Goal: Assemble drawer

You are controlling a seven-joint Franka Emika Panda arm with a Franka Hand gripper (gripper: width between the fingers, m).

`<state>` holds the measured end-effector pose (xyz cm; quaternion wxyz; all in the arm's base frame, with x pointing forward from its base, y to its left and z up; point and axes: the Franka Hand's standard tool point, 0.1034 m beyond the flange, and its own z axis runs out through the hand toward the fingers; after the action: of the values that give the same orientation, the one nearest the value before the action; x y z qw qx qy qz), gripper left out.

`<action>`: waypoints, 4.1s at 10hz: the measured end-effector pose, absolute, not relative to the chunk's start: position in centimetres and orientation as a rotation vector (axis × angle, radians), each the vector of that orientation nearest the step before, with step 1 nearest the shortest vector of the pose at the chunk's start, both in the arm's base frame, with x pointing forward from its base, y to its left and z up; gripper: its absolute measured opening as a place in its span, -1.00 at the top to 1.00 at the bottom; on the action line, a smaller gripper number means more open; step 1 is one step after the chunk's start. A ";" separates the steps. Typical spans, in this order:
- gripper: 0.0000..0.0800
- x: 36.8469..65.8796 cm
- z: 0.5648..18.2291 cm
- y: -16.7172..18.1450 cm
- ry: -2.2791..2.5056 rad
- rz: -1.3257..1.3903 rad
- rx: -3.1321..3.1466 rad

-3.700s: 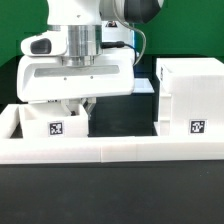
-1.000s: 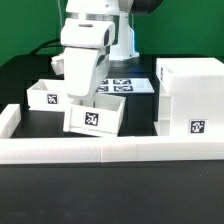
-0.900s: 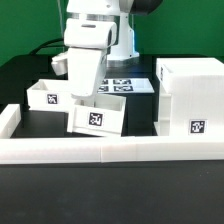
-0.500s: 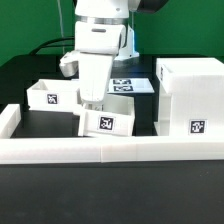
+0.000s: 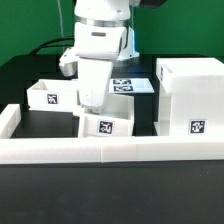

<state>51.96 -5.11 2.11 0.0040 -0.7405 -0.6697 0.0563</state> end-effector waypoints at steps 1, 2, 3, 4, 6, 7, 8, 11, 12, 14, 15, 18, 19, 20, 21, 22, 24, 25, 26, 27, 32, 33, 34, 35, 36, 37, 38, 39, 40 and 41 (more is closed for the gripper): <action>0.90 52.1 2.1 -4.6 -2.105 0.172 -2.313; 0.90 52.1 2.1 -4.2 -2.109 0.168 -2.305; 0.90 52.1 2.1 -4.3 -2.106 0.165 -2.308; 0.90 52.1 2.1 -4.5 -2.112 0.165 -2.302; 0.90 51.8 2.1 -6.8 -2.102 0.122 -2.276; 0.90 51.7 2.1 -7.6 -2.072 0.105 -2.289; 0.90 51.7 2.0 -7.6 -2.071 0.111 -2.292; 0.90 52.0 2.1 -5.8 -2.079 0.104 -2.267; 0.90 52.2 2.2 -5.3 -2.088 0.096 -2.258; 0.90 52.6 2.2 -4.8 -2.114 0.071 -2.257; 0.90 52.5 2.1 -4.9 -2.111 0.074 -2.258; 0.90 52.9 2.0 -4.9 -2.129 0.041 -2.271; 0.90 53.1 2.0 -4.5 -2.134 0.036 -2.267; 0.90 53.4 2.2 -4.0 -2.144 0.025 -2.260; 0.90 53.7 2.2 -3.7 -2.155 0.007 -2.261; 0.90 53.7 2.2 -3.4 -2.152 0.008 -2.260; 0.90 53.6 2.1 -3.3 -2.141 0.008 -2.268; 0.90 53.6 2.1 -3.3 -2.140 0.008 -2.269; 0.90 53.6 2.1 -3.4 -2.140 0.008 -2.270; 0.90 53.6 2.1 -3.4 -2.140 0.008 -2.270; 0.90 54.0 1.9 -1.8 -2.156 0.001 -2.239; 0.90 54.0 1.9 -1.4 -2.158 0.002 -2.238; 0.90 54.0 1.8 -1.1 -2.148 0.004 -2.249; 0.90 54.0 1.8 -1.3 -2.144 0.005 -2.253; 0.90 54.0 1.8 -1.4 -2.141 0.006 -2.255; 0.90 54.0 1.7 -1.4 -2.141 0.007 -2.254; 0.90 53.9 1.7 -1.3 -2.147 0.009 -2.247; 0.90 53.9 1.7 -1.0 -2.159 0.010 -2.237; 0.90 53.9 1.7 -0.9 -2.161 0.009 -2.235; 0.90 53.9 1.7 -0.9 -2.161 0.009 -2.235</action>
Offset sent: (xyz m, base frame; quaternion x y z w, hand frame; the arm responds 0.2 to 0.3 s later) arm 0.0030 -0.0013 0.0052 0.0017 -0.0084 0.0019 1.0000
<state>53.90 -0.92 1.65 0.0164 -0.7187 -0.6951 0.0030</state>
